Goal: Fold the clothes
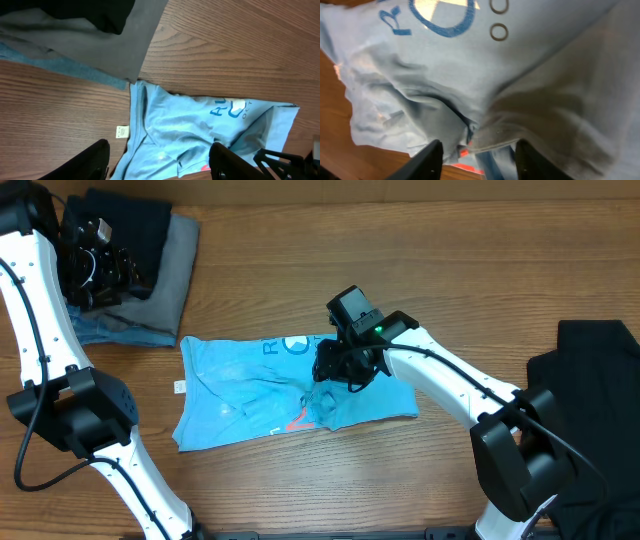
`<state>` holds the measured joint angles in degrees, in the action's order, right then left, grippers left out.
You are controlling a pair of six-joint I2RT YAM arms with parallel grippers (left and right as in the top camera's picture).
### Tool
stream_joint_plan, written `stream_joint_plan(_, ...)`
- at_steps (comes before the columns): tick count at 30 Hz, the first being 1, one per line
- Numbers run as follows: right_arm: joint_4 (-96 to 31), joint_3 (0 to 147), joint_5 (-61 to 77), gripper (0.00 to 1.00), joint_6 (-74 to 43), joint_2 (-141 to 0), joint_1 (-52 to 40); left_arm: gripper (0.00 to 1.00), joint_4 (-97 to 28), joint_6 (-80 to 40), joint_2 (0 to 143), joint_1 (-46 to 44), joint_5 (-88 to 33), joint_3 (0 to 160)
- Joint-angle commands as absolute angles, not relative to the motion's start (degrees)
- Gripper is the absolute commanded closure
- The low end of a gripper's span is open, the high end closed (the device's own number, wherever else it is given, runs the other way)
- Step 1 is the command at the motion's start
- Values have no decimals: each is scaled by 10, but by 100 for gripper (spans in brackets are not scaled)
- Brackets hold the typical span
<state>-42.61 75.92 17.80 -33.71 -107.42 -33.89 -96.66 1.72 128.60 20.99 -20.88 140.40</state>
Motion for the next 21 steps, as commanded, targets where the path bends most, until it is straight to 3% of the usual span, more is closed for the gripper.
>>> stream_joint_plan(1, -415, 773, 208, 58, -326, -1070, -335, 33, -968, 30, 1265, 205, -224, 1418)
stream_joint_plan(6, -449, 781, 189, 62, -298, -1049, -284, 33, -968, 33, 1265, 205, -221, 1418)
stream_joint_plan(14, -522, 765, 192, 57, -285, -1050, -167, 32, -968, 33, 1265, 205, -221, 1418)
stream_joint_plan(18, -503, 732, 235, 55, -280, -1056, -167, 32, -968, 33, 1265, 205, -221, 1418)
stream_joint_plan(21, -451, 696, 275, 48, -286, -1057, -189, 32, -968, 33, 1265, 205, -221, 1418)
